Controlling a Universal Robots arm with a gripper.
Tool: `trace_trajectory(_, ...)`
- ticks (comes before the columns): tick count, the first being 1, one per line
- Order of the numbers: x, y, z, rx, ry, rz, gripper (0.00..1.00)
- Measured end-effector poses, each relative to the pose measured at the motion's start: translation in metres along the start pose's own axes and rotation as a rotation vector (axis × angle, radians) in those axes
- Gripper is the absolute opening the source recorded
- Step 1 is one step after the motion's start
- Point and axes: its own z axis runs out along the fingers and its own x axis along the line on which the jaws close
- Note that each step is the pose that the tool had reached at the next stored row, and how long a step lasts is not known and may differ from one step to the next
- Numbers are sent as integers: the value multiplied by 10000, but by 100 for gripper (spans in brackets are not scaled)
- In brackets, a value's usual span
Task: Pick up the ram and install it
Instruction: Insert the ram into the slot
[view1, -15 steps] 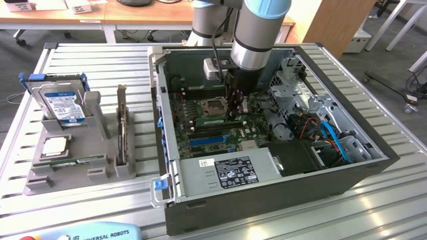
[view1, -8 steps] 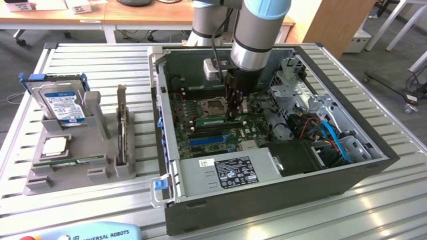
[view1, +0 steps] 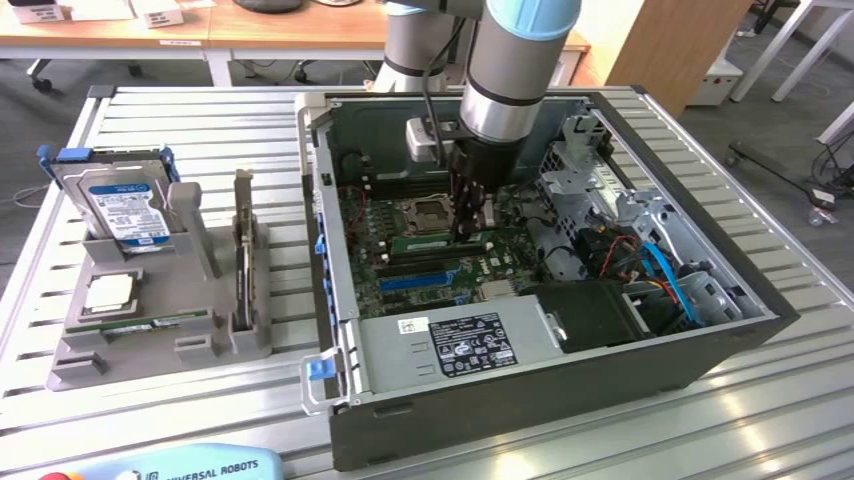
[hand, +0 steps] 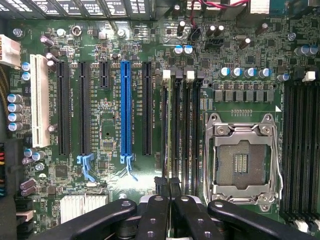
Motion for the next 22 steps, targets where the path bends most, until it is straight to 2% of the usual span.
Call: trace_trajectory(22, 0, 0, 31, 0, 0, 1, 12)
